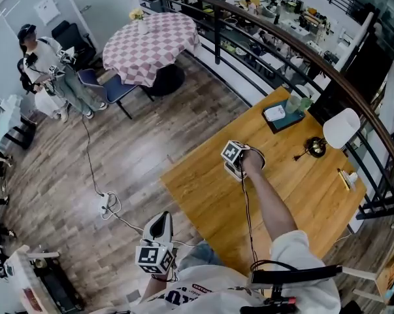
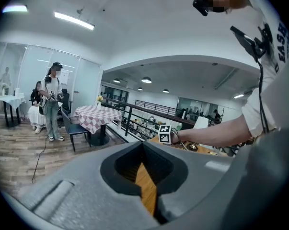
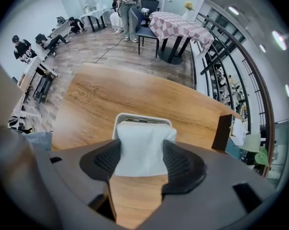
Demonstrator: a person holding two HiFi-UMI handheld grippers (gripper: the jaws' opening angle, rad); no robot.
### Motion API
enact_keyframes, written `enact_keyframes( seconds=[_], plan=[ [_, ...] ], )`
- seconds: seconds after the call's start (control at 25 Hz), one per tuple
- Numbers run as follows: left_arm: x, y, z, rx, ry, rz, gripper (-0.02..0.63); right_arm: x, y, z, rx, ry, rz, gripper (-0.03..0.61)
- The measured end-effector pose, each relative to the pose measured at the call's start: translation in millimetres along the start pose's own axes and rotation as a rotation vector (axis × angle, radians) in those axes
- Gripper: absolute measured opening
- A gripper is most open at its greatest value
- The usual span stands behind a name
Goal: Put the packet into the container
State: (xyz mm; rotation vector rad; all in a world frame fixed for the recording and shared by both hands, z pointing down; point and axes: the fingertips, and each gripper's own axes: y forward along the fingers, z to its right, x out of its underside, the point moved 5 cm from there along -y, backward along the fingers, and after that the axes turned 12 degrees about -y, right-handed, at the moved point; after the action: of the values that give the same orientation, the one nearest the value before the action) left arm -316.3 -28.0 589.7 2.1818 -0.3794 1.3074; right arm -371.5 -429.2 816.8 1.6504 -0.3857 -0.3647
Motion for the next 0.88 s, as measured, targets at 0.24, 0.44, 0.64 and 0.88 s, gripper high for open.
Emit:
enact_keyframes(
  seconds=[0.24,0.44,0.64,0.88],
  plan=[
    [3.2,1.4,-3.9,-0.016,-0.008,-0.01,0.003,-2.0,34.5,-5.4,0.008,0.003,-0.026,0.284],
    [7.6,0.0,-3.3,-0.02,-0.011,-0.02,0.003,-0.3,55.4,-13.7,0.013,0.009,-0.029,0.281],
    [10.8,2.8,-8.3,-0.028,-0.013,-0.017,0.003,-7.0,60.4,-11.1,0.018,0.006,-0.032,0.282],
    [7.3,-0.4,-7.9,-0.029,-0.016,-0.014,0.003,-4.5,56.5,-11.6,0.027,-0.014,-0.005,0.291]
  ],
)
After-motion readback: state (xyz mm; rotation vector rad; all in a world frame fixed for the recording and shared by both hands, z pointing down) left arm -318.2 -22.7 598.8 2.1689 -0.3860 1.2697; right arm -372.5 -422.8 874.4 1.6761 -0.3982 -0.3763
